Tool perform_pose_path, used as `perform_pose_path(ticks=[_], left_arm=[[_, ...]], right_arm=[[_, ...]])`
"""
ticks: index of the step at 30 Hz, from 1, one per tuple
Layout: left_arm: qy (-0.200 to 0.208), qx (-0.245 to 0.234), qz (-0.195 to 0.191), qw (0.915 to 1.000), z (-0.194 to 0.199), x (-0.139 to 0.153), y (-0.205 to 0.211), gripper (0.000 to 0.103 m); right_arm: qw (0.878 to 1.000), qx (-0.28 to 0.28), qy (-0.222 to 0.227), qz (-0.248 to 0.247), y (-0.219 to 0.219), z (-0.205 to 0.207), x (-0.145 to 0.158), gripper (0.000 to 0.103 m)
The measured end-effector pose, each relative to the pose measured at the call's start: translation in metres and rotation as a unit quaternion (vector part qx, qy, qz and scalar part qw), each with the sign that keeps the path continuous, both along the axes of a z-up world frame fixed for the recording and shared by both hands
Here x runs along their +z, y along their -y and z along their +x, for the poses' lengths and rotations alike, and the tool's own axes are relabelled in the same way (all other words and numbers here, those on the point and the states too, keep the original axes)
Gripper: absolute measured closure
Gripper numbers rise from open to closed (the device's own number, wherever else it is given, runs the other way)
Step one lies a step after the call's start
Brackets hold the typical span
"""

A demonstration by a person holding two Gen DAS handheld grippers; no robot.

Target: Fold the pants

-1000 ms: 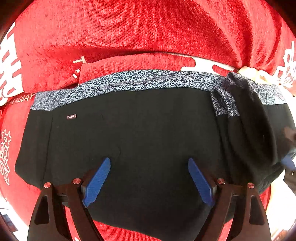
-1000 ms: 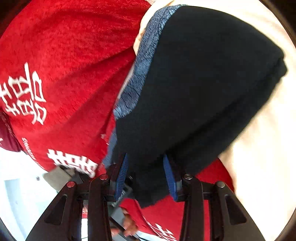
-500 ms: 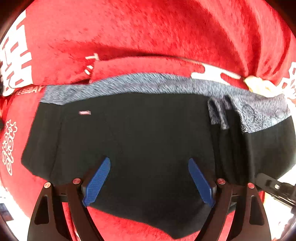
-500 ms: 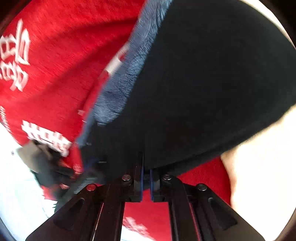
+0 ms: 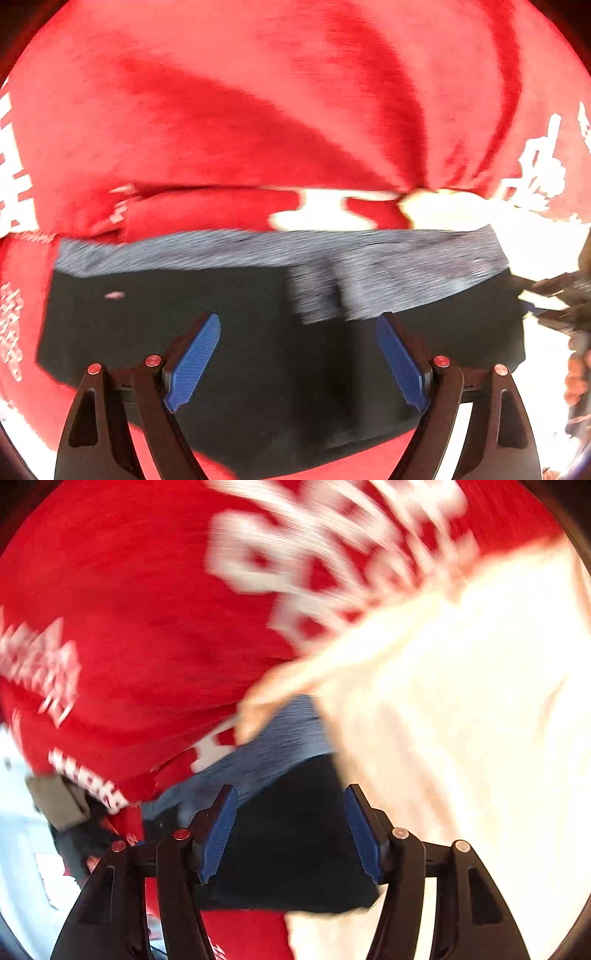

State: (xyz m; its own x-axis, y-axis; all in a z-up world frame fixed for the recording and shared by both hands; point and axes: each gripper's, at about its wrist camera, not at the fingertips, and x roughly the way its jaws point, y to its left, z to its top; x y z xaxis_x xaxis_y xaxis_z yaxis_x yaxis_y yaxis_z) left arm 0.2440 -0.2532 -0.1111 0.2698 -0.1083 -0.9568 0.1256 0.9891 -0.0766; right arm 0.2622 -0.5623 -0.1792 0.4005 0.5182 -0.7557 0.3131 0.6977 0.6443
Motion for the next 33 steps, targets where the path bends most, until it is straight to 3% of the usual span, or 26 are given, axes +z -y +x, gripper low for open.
perform_pose_path(ticks=[4, 6, 8, 9, 10, 13, 14, 15, 19, 21, 24, 27, 30, 33], left_arm=[[-0.003, -0.031, -0.021, 0.9993, 0.003, -0.007, 0.043, 0.016], [0.0, -0.044, -0.013, 0.9989, 0.003, -0.015, 0.056, 0.016], [-0.021, -0.042, 0.029, 0.9985, 0.003, -0.038, 0.056, 0.016], [-0.033, -0.039, 0.033, 0.9981, 0.003, -0.048, 0.053, 0.015], [-0.041, -0.032, 0.037, 0.998, 0.002, -0.057, 0.047, 0.002], [-0.059, 0.003, 0.001, 0.9982, 0.002, -0.067, 0.023, 0.0], [-0.06, 0.002, 0.007, 0.9982, 0.002, -0.065, 0.021, 0.0], [-0.057, -0.004, 0.021, 0.9982, 0.001, -0.062, 0.02, 0.0], [-0.057, -0.007, 0.039, 0.9976, -0.006, -0.054, 0.008, 0.0], [-0.064, 0.01, 0.032, 0.9974, -0.013, -0.05, -0.008, 0.0], [-0.063, 0.031, 0.033, 0.997, -0.022, -0.042, -0.029, 0.0], [-0.055, 0.035, 0.061, 0.996, -0.033, -0.035, -0.047, 0.0], [-0.053, 0.042, 0.068, 0.9954, -0.044, -0.032, -0.064, 0.0], [-0.058, 0.051, 0.067, 0.9948, -0.054, -0.03, -0.082, 0.0]], right_arm=[[0.994, 0.004, -0.053, 0.092, -0.005, 0.011, -0.048, 0.062], [0.992, -0.005, -0.052, 0.111, -0.007, 0.009, -0.044, 0.07], [0.993, 0.014, -0.036, 0.114, -0.015, 0.008, -0.028, 0.073], [0.994, 0.03, -0.026, 0.103, -0.02, 0.011, -0.019, 0.074], [0.995, 0.039, -0.02, 0.089, -0.024, 0.01, -0.012, 0.074], [0.998, 0.056, -0.029, -0.006, -0.035, 0.01, -0.003, 0.074], [0.994, 0.066, -0.043, -0.076, -0.041, 0.011, -0.009, 0.074], [0.992, 0.068, -0.047, -0.095, -0.043, 0.011, -0.016, 0.069], [0.995, 0.023, -0.048, -0.08, -0.034, 0.0, -0.023, 0.056], [0.994, 0.017, -0.056, -0.097, -0.03, -0.011, -0.017, 0.049], [0.99, 0.019, -0.058, -0.126, -0.034, -0.027, 0.0, 0.048], [0.985, 0.029, -0.048, -0.165, -0.035, -0.033, 0.02, 0.048], [0.978, 0.039, -0.016, -0.203, -0.052, -0.04, 0.042, 0.048], [0.976, 0.063, 0.022, -0.209, -0.08, -0.045, 0.058, 0.048]])
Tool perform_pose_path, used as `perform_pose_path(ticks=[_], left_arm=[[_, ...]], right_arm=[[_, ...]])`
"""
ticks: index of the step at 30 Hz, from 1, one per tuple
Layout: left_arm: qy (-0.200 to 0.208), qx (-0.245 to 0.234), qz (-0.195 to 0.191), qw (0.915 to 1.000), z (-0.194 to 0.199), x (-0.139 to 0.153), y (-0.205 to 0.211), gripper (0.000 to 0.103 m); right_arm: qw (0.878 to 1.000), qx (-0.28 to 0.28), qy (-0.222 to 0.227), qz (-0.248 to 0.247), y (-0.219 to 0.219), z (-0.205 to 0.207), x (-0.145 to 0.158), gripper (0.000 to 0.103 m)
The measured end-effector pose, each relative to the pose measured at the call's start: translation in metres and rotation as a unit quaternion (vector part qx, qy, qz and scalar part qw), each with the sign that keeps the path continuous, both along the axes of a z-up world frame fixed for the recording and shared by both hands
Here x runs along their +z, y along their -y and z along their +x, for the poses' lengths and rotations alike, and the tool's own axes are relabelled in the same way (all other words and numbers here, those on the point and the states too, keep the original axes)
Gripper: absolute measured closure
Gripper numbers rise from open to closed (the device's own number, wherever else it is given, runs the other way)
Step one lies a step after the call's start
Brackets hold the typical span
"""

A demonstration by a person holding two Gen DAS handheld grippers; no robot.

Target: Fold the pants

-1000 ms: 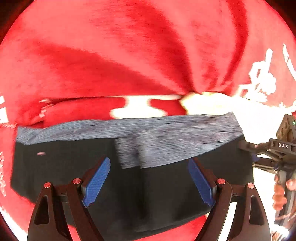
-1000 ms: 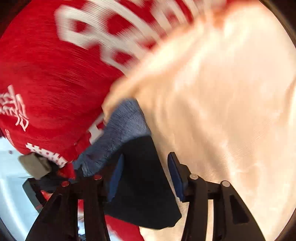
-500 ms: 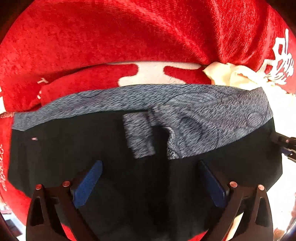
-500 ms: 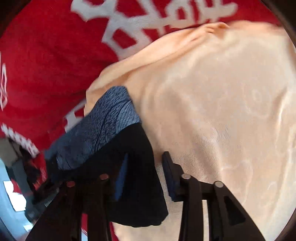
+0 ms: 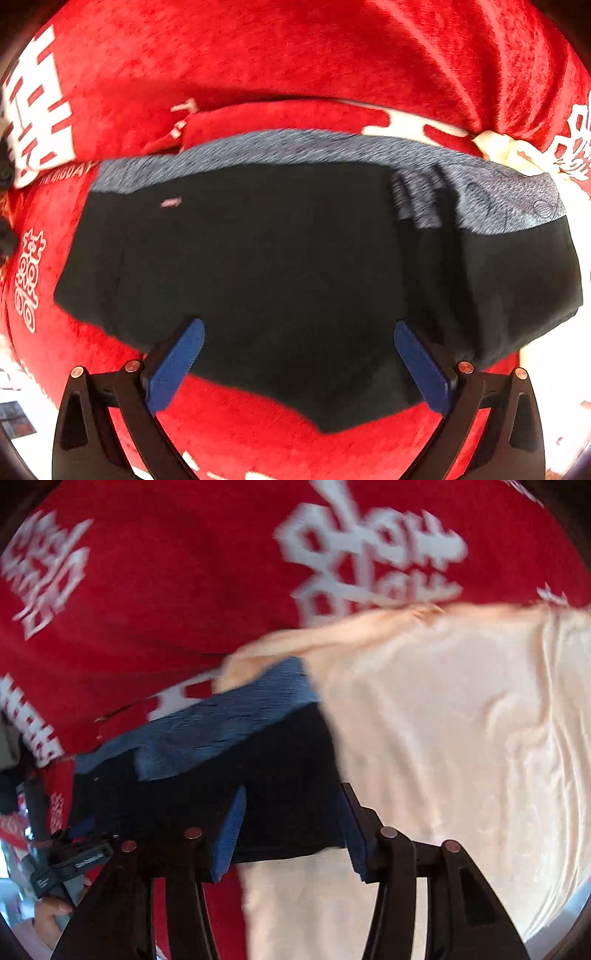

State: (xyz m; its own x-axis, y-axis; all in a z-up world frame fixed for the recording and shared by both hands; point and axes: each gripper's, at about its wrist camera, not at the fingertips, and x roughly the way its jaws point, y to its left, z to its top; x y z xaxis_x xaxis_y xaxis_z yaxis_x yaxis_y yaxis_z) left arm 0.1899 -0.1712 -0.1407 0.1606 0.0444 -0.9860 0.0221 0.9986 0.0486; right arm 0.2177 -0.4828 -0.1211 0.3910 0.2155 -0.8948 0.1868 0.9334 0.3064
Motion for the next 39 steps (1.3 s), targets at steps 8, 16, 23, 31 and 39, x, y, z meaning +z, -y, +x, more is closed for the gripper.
perform_pose_path(ticks=[8, 16, 23, 31, 39], left_arm=[[-0.026, 0.004, 0.003, 0.9997, -0.024, -0.003, -0.032, 0.0], [-0.045, -0.009, -0.004, 0.9989, -0.025, -0.01, -0.052, 0.0], [-0.038, -0.006, -0.019, 0.9991, -0.013, -0.013, -0.08, 0.0], [-0.022, 0.027, -0.034, 0.9988, 0.005, -0.014, -0.121, 0.0], [-0.019, 0.076, -0.044, 0.996, -0.003, -0.017, -0.153, 0.0]], right_arm=[[0.997, 0.061, -0.022, 0.03, -0.081, 0.011, -0.021, 0.048], [0.997, 0.036, -0.055, 0.032, -0.109, -0.005, -0.033, 0.048], [0.996, 0.042, -0.077, 0.025, -0.129, -0.02, -0.022, 0.047], [0.994, 0.054, -0.092, 0.013, -0.16, -0.019, -0.018, 0.041], [0.991, 0.093, -0.092, -0.01, -0.185, -0.008, -0.008, 0.04]])
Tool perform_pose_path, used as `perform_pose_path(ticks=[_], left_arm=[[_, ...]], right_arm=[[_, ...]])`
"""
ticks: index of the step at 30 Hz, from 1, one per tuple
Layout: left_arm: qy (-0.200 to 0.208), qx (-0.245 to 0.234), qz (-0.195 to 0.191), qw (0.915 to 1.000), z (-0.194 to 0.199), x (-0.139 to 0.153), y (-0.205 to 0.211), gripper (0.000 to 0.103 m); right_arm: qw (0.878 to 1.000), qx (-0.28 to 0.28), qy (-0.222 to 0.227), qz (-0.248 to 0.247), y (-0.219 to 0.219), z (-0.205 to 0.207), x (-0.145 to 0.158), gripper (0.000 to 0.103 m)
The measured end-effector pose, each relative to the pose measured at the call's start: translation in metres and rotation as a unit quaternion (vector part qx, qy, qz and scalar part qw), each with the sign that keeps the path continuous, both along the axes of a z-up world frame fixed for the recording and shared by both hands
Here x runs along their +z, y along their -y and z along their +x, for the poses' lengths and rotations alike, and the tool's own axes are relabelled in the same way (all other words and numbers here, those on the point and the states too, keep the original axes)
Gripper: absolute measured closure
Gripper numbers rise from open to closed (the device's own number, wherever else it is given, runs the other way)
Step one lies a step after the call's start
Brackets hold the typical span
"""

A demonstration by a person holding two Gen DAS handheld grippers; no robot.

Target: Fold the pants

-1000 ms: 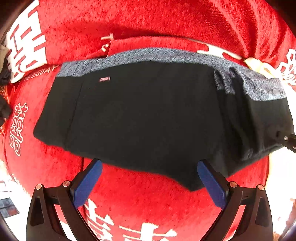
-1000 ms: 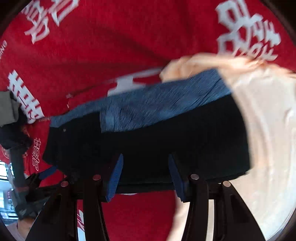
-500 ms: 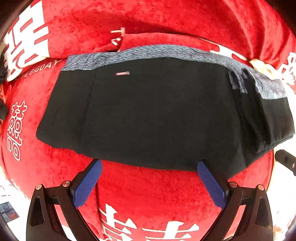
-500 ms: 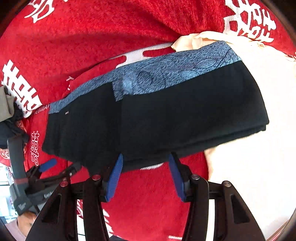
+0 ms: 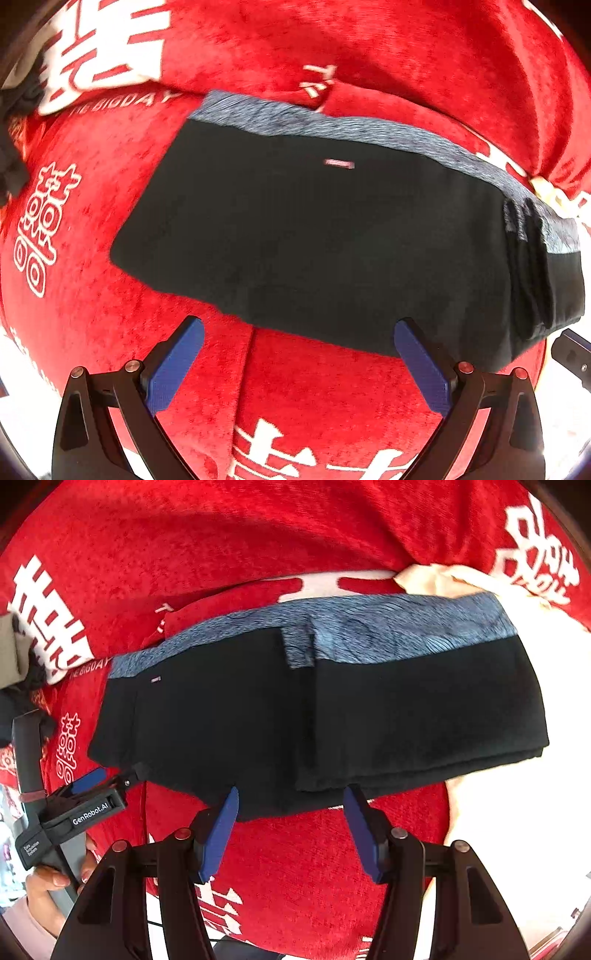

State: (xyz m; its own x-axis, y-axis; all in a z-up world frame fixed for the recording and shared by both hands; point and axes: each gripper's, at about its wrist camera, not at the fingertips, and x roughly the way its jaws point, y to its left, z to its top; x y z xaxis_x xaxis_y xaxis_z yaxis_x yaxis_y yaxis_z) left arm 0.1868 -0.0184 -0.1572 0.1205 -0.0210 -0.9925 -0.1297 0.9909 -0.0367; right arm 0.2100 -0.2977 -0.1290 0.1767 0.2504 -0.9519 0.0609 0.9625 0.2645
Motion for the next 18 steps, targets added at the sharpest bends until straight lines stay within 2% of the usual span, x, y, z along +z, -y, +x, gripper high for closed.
perform_pose_path(ticks=[12, 18], left_arm=[[0.007, 0.05, -0.008, 0.9987, -0.015, 0.002, -0.03, 0.0], [0.028, 0.086, -0.043, 0.995, -0.017, 0.002, -0.048, 0.0]], right_arm=[[0.999, 0.049, -0.008, -0.003, -0.035, -0.001, -0.004, 0.04], [0.997, 0.072, -0.014, -0.011, -0.048, -0.007, -0.01, 0.04]])
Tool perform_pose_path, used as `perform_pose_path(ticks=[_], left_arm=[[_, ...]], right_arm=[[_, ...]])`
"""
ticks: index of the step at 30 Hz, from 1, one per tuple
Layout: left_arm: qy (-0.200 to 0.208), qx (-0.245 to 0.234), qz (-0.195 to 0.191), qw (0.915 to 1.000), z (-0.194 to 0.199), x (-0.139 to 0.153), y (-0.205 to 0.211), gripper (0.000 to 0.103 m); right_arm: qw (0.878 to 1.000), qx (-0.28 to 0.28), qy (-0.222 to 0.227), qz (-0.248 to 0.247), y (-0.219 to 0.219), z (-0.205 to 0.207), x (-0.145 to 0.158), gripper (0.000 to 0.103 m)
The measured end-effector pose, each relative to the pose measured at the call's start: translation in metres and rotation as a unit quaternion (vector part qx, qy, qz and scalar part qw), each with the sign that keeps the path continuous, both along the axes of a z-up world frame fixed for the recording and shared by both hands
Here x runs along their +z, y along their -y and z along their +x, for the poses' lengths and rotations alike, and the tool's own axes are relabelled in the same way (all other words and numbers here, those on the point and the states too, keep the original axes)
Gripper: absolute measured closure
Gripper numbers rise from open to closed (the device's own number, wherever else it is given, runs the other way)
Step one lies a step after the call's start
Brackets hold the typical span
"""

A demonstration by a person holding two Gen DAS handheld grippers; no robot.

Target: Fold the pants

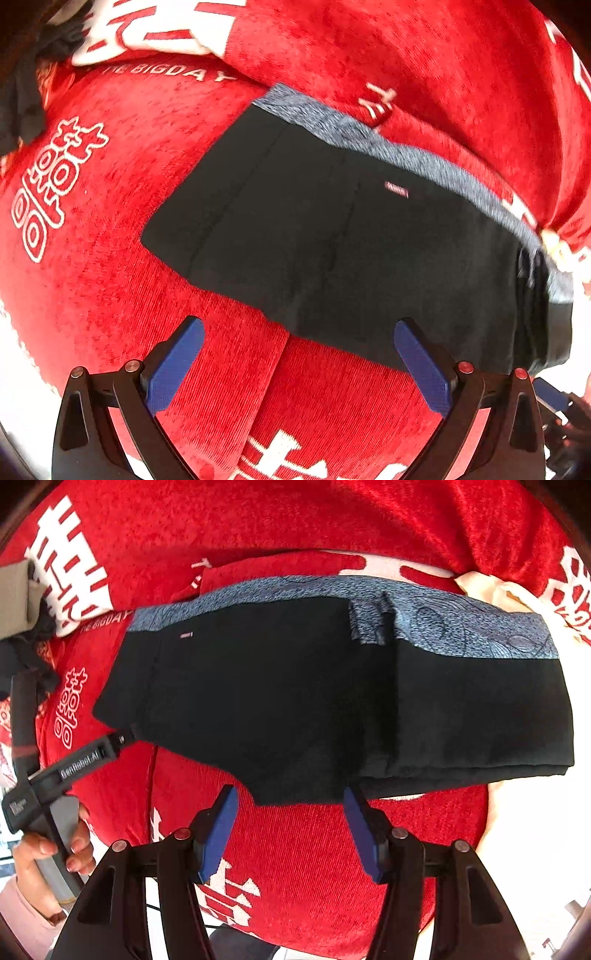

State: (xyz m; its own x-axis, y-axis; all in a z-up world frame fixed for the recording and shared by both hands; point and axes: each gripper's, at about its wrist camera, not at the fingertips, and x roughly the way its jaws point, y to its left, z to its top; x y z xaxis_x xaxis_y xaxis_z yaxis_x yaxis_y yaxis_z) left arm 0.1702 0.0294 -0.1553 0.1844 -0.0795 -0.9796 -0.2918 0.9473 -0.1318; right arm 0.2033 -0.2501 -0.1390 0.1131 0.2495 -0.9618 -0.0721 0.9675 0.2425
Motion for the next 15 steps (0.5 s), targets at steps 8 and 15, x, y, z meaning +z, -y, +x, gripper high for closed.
perform_pose_path(ticks=[8, 15], left_arm=[[0.019, 0.062, -0.065, 0.9958, -0.01, -0.002, -0.044, 0.0], [0.036, 0.135, -0.242, 0.9602, -0.021, -0.038, -0.066, 0.0]], right_arm=[[0.996, 0.055, 0.062, -0.026, -0.022, 0.012, 0.008, 0.036], [0.999, 0.042, -0.007, -0.007, -0.024, 0.024, -0.036, 0.036]])
